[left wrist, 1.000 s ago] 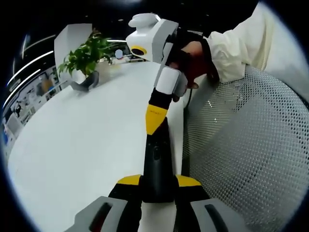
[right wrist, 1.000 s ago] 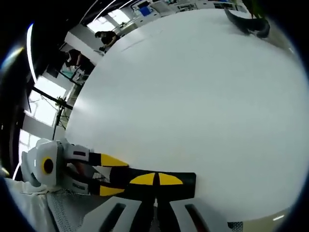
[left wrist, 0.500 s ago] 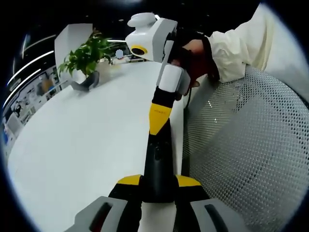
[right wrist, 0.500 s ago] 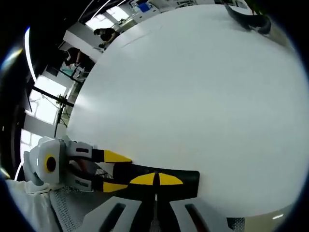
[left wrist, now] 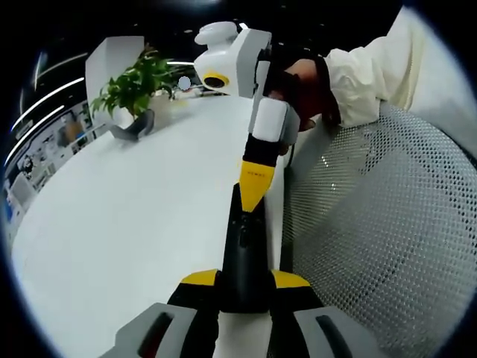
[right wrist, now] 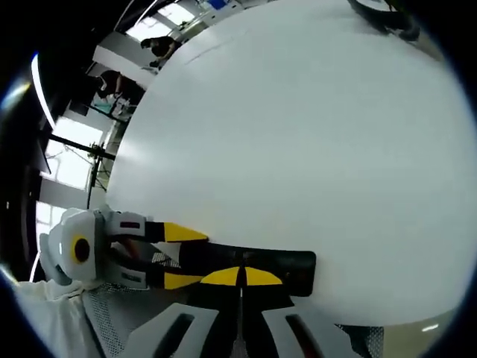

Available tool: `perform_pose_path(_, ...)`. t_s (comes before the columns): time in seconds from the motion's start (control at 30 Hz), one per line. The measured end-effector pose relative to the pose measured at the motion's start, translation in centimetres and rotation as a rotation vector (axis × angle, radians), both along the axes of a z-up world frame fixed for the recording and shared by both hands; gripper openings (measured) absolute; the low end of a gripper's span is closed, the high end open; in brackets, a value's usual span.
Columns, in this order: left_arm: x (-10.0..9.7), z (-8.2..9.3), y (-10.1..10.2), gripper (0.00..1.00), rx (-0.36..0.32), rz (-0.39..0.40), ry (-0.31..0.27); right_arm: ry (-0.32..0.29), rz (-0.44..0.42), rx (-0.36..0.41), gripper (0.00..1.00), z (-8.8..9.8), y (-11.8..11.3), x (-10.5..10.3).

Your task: Press the specified remote control buttons in sequence, fully releasing each button before pressing the next.

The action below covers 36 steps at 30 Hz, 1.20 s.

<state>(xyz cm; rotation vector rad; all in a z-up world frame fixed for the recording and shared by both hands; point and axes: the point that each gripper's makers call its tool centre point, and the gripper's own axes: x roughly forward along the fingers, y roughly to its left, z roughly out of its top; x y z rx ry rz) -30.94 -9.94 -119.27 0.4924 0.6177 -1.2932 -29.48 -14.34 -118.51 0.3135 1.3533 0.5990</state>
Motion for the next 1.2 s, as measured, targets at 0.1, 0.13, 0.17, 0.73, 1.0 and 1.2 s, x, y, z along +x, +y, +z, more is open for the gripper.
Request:
perform_pose_path(0.1,0.0,0.0,0.0,0.24,-0.001,0.0,0.0,-0.005,0.009,-0.007,0.0,0.0,0.0,-0.1)
perform_pose_path(0.13,0.0,0.0,0.0,0.24,-0.001,0.0,0.0,-0.005,0.011,-0.009,0.0,0.0,0.0,-0.1)
perform_pose_path(0.17,0.0,0.0,0.0,0.25,-0.001,0.0,0.0,-0.009,0.018,-0.012,0.0,0.0,0.0,-0.2)
perform_pose_path(0.73,0.0,0.0,-0.1,0.24,-0.002,-0.001,0.003,-0.016,0.004,-0.018,0.0,-0.4,-0.4,0.3)
perform_pose_path(1.0,0.0,0.0,-0.1,0.24,0.008,-0.001,0.011,-0.063,0.005,-0.068,0.0,-0.4,-0.9,0.7)
perform_pose_path(1.2,0.0,0.0,-0.1,0.24,0.01,-0.008,0.002,-0.063,-0.014,-0.059,0.0,-0.4,-1.1,0.9)
